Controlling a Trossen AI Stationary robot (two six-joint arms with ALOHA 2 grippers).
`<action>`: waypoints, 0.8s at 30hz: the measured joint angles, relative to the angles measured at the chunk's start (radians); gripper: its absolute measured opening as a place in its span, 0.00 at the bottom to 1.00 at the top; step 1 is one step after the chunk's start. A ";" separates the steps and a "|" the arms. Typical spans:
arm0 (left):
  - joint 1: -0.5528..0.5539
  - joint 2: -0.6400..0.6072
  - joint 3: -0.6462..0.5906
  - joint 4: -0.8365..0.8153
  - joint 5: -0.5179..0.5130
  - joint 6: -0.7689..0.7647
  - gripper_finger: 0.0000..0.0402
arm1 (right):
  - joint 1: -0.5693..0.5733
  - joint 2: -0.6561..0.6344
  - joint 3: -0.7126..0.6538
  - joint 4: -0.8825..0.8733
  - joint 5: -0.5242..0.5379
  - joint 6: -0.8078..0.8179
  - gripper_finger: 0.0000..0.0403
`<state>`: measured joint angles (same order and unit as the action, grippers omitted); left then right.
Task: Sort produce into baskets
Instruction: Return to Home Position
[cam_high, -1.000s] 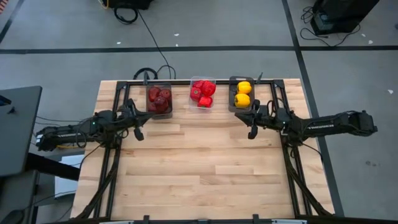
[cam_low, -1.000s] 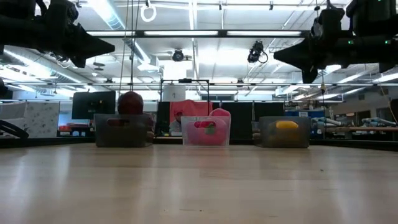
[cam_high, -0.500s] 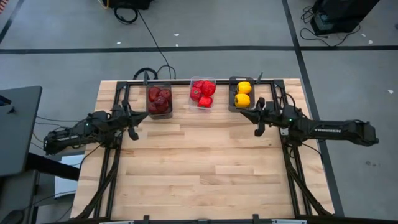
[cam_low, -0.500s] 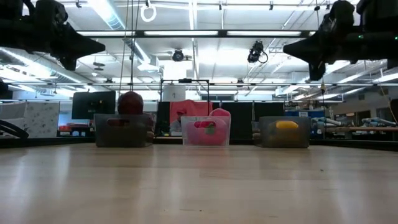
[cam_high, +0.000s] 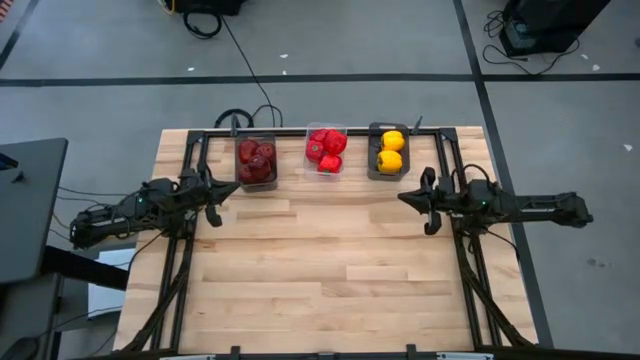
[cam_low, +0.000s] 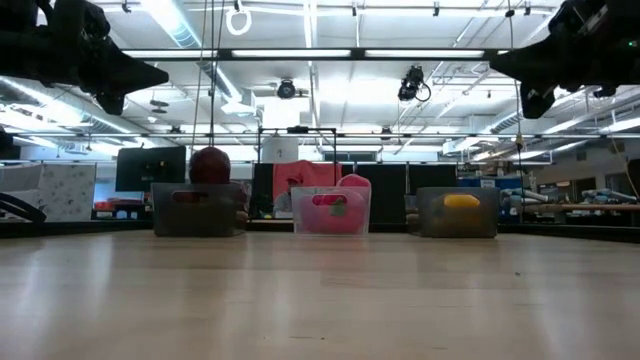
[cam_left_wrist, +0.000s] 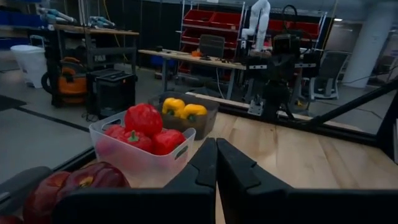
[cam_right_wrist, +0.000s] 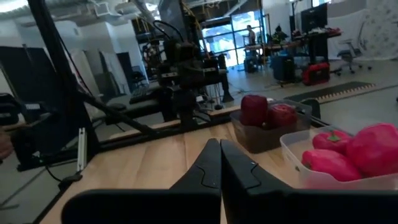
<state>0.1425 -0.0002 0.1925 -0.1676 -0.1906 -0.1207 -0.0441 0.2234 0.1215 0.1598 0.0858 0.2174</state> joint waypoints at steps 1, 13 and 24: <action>0.000 0.000 0.000 0.000 0.000 0.000 0.02 | 0.002 -0.017 0.000 -0.017 0.000 -0.007 0.00; 0.000 0.000 0.000 -0.025 0.000 -0.011 0.02 | 0.002 -0.175 -0.040 -0.130 -0.018 0.001 0.01; 0.000 0.000 -0.003 -0.053 0.000 -0.041 0.02 | 0.002 -0.220 -0.116 -0.128 -0.034 0.049 0.01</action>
<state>0.1425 -0.0002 0.1894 -0.2206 -0.1902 -0.1616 -0.0422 0.0034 0.0059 0.0317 0.0516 0.2668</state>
